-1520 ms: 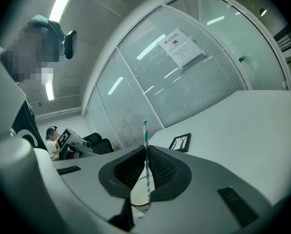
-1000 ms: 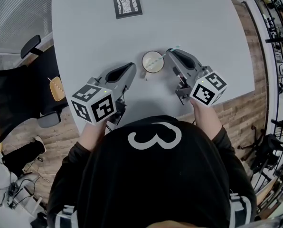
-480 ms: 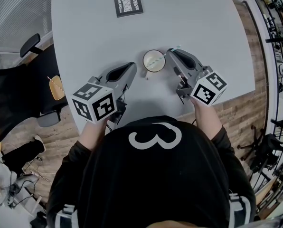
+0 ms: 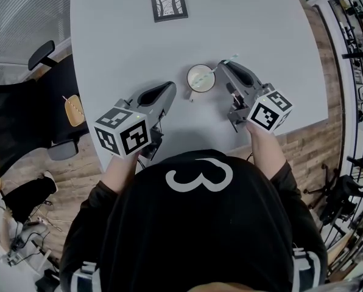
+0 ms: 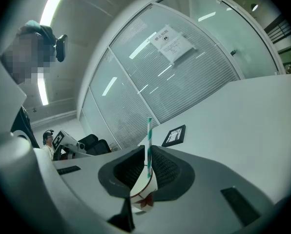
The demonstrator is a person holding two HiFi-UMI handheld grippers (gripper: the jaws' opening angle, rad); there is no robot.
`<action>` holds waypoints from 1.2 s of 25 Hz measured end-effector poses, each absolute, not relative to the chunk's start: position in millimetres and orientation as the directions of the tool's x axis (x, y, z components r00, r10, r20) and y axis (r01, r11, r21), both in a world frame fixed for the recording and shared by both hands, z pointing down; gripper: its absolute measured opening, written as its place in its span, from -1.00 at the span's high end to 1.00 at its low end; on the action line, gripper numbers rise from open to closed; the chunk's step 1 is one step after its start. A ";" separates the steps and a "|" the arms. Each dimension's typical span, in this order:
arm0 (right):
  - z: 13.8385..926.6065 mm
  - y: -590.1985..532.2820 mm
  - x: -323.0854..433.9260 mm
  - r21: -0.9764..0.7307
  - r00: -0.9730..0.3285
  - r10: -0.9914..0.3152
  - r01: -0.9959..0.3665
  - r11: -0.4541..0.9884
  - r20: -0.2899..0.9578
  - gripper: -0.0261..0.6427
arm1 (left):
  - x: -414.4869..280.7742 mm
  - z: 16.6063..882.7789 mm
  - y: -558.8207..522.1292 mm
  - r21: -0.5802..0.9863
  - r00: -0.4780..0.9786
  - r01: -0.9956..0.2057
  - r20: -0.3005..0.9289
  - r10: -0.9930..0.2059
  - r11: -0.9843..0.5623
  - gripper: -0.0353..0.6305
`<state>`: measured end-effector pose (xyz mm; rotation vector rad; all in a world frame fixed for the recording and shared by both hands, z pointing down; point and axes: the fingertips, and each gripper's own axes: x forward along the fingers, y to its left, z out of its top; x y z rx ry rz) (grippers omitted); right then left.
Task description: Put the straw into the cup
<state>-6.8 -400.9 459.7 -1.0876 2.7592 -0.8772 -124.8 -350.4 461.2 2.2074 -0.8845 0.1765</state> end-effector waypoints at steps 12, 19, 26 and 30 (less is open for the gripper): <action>457.5 -394.5 9.5 -0.550 -0.705 -0.699 -0.633 0.544 0.120 0.64 | -130.8 462.7 -335.5 0.579 0.740 -0.658 0.378 -0.557 -0.482 0.84; 423.8 -362.3 17.4 -0.589 -0.706 -0.708 -0.586 0.556 0.033 0.63 | -128.8 455.7 -312.9 0.581 0.744 -0.651 0.360 -0.563 -0.489 0.84; 395.7 -307.1 7.1 -0.504 -0.753 -0.658 -0.578 0.642 0.025 0.67 | -119.2 426.9 -284.1 0.570 0.760 -0.628 0.303 -0.574 -0.530 0.84; 387.5 -279.4 2.8 -0.491 -0.770 -0.638 -0.567 0.662 0.029 0.74 | -112.4 406.4 -264.8 0.552 0.767 -0.619 0.271 -0.582 -0.559 0.84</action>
